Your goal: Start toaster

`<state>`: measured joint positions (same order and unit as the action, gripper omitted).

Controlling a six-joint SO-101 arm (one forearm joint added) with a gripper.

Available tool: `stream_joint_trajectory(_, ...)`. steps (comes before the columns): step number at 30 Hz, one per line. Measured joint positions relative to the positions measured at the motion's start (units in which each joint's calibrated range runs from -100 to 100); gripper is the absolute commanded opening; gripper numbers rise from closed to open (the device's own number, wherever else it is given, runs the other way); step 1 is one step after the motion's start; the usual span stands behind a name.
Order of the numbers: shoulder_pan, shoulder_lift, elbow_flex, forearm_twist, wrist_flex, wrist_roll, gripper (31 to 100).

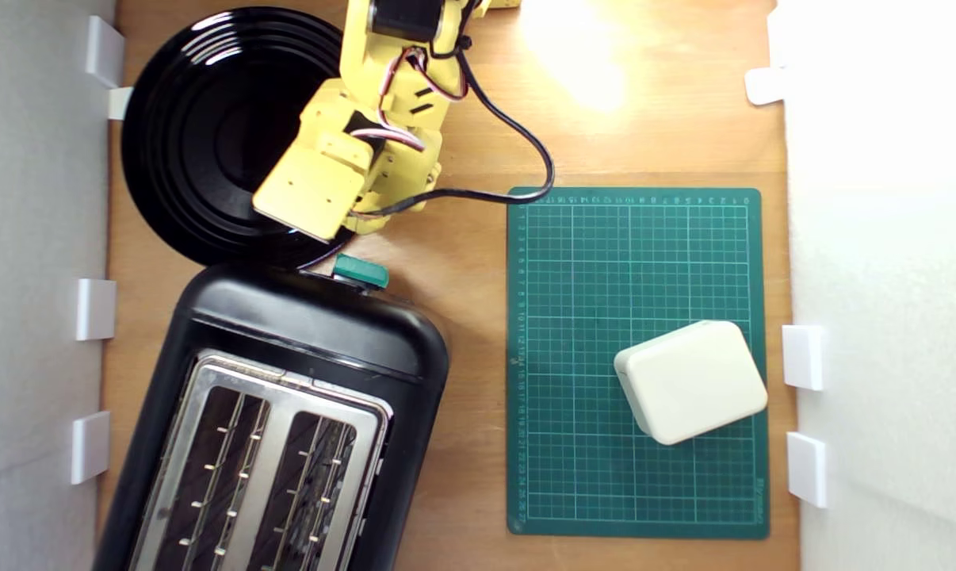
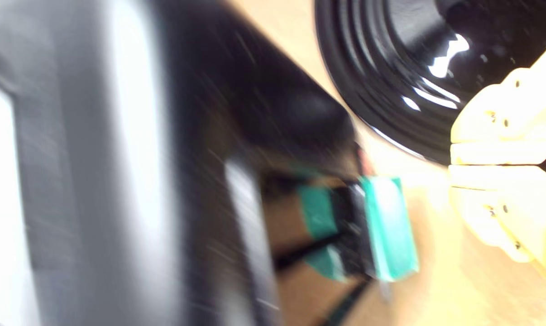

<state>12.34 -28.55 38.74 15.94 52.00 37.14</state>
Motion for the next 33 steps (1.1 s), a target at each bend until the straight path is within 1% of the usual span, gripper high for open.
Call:
stream_joint_trajectory(1,-0.81,-1.25,-2.32,0.29,2.38,-0.05,31.4)
stream_joint_trajectory(2,-1.72,-2.42,-4.45,-0.77,4.60,0.05,31.4)
stream_joint_trajectory(3,-3.16,-3.58,-6.12,-1.16,6.55,0.16,31.4)
stream_joint_trajectory(5,-4.43,-5.67,-8.71,-1.35,9.36,0.43,31.4)
stream_joint_trajectory(7,-4.52,-7.84,-10.01,-1.06,11.32,-0.05,31.4)
stream_joint_trajectory(8,-5.06,-8.92,-10.29,-0.39,12.60,0.05,31.4)
stream_joint_trajectory(9,-5.33,-10.17,-10.29,-0.96,13.28,0.05,31.4)
stream_joint_trajectory(11,-6.87,-12.76,-10.38,-0.96,14.38,0.48,31.4)
stream_joint_trajectory(14,-6.78,-18.01,-10.38,-0.77,16.77,0.32,31.4)
stream_joint_trajectory(17,-7.59,-24.84,-10.38,-0.77,18.98,0.11,31.4)
stream_joint_trajectory(19,-8.31,-29.68,-8.43,-0.77,20.00,0.32,31.4)
stream_joint_trajectory(23,-7.32,-37.60,-2.04,-0.77,21.36,0.75,31.4)
stream_joint_trajectory(25,-7.50,-42.02,1.11,-0.77,21.36,0.65,31.4)
stream_joint_trajectory(27,-7.68,-47.52,4.36,-1.83,21.36,0.00,31.4)
stream_joint_trajectory(30,-7.59,-52.61,9.64,-3.56,21.36,-1.19,31.4)
stream_joint_trajectory(33,-8.40,-57.69,17.05,-3.66,21.36,-2.10,31.4)
